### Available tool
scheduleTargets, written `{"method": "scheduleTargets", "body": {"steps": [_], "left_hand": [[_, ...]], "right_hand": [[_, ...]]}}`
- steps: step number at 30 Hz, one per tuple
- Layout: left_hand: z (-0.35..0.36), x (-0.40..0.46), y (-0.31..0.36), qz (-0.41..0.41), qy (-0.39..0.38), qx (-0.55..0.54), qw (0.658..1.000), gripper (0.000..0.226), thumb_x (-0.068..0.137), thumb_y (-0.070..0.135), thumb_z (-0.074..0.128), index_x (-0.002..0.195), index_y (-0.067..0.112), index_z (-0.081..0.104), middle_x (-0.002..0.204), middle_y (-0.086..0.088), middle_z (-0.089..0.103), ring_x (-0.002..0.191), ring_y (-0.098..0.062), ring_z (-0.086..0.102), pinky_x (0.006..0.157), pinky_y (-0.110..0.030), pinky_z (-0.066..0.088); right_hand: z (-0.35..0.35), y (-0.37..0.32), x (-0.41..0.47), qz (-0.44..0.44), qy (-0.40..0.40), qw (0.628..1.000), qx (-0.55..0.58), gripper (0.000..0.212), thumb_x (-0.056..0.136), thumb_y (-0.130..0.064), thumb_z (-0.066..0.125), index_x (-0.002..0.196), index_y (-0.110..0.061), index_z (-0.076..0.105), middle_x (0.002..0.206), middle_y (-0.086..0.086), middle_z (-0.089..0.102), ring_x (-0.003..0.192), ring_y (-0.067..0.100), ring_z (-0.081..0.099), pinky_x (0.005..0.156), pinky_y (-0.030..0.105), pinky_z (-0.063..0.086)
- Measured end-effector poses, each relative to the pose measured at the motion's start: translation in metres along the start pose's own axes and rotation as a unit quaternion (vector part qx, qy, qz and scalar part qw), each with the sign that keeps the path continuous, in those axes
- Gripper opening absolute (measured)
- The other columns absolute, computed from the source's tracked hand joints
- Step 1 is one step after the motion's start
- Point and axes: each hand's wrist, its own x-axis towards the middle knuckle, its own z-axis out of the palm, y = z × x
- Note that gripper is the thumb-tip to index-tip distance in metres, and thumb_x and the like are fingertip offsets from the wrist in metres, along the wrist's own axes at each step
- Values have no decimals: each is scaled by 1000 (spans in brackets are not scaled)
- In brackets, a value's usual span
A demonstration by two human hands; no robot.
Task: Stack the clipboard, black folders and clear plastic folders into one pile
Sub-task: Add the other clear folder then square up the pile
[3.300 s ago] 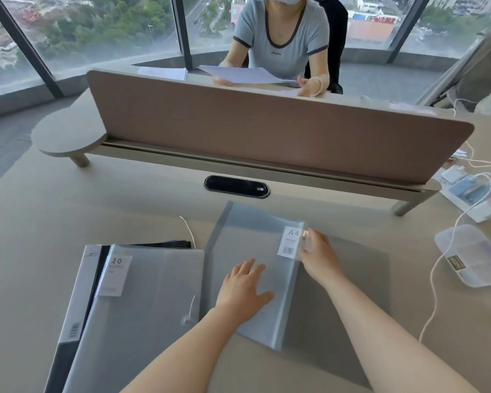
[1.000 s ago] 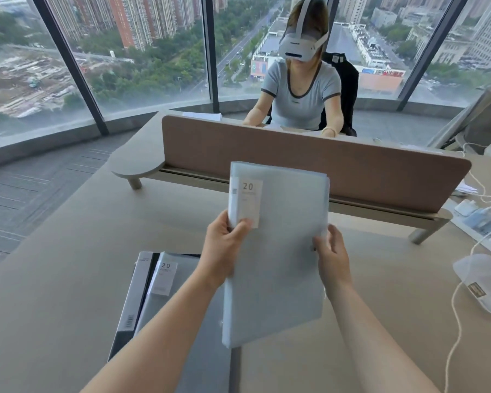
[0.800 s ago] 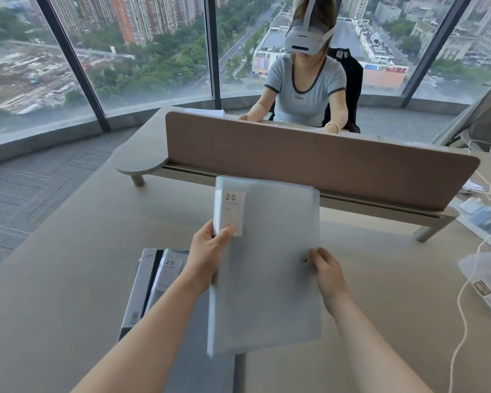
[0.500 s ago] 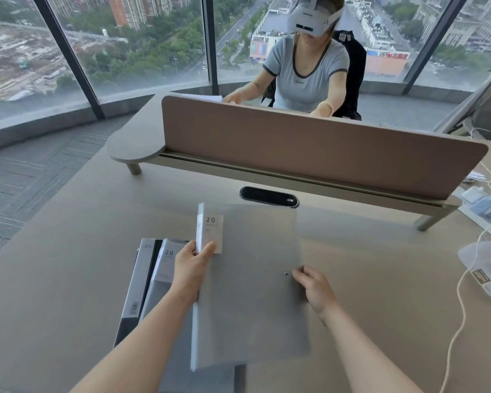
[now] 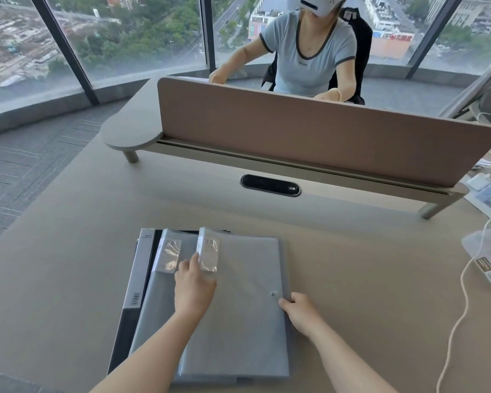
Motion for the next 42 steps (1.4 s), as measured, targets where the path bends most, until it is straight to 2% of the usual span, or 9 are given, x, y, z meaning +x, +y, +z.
{"method": "scheduleTargets", "body": {"steps": [2, 5, 9, 13, 17, 22, 26, 32, 42], "left_hand": [[4, -11, 2, 81, 5, 114, 990, 68, 82, 13, 61, 147, 21, 42, 151, -7, 40, 137, -33, 36, 105, -41, 37], [15, -25, 11, 221, -104, 223, 944, 70, 87, 29, 64, 152, 27, 37, 167, -3, 20, 154, -28, 13, 122, -41, 13], [39, -32, 16, 289, -206, 325, 877, 72, 92, 44, 59, 156, 30, 27, 170, 0, 3, 156, -25, -4, 126, -43, -3], [50, -31, 9, 289, -203, 346, 869, 73, 92, 48, 59, 156, 32, 27, 170, 1, 0, 156, -24, -5, 126, -45, -4], [50, -30, 6, 295, -199, 347, 867, 75, 93, 50, 57, 157, 36, 22, 170, 3, -1, 156, -22, -5, 125, -44, -4], [51, -30, 6, 295, -197, 341, 871, 74, 93, 51, 57, 157, 38, 21, 170, 4, -1, 157, -22, -5, 125, -43, -4], [52, -30, 7, 291, -201, 337, 873, 75, 93, 50, 57, 157, 38, 20, 170, 4, -2, 156, -21, -6, 125, -43, -4], [53, -29, 7, 289, -202, 331, 875, 75, 93, 47, 58, 157, 38, 21, 170, 3, -1, 156, -22, -5, 125, -43, -4], [54, -28, 3, 289, -196, 321, 880, 73, 91, 48, 60, 155, 40, 25, 170, 3, 3, 157, -21, -1, 125, -42, -2]], "right_hand": [[2, 0, -1, 5, 9, 1000, -25, 35, 92, -26, 57, 61, -19, 42, 57, -5, 47, 51, 12, 42, 50, 29, 29], [3, 1, 1, 3, 16, 998, -67, 35, 91, -32, 55, 62, -18, 41, 59, -4, 47, 54, 16, 45, 52, 30, 29], [2, 2, 3, 3, 36, 987, -156, 40, 88, -48, 54, 63, -20, 40, 63, -4, 47, 71, 24, 51, 51, 27, 29], [-5, 3, 5, 13, 30, 968, -250, 41, 84, -51, 53, 61, -19, 42, 64, -2, 49, 72, 25, 52, 53, 29, 35], [-20, -6, 8, 69, -40, 948, -308, 15, 80, -27, 56, 83, -14, 65, 79, 5, 60, 76, 26, 57, 63, 25, 42], [-30, -20, 20, 97, -54, 961, -253, 13, 77, -18, 55, 70, -15, 66, 67, 6, 58, 55, 21, 51, 49, 22, 35], [-24, -29, 32, 61, 1, 973, -224, 28, 82, -15, 49, 97, -6, 70, 87, 15, 66, 86, 31, 65, 64, 24, 37], [2, -52, 35, -8, 46, 961, -272, 31, 92, -22, 46, 108, -7, 69, 114, 14, 71, 106, 30, 66, 82, 30, 49], [27, -36, 5, -116, 23, 924, -364, 26, 94, -25, 45, 104, -14, 67, 113, 13, 70, 107, 32, 64, 81, 31, 48]]}}
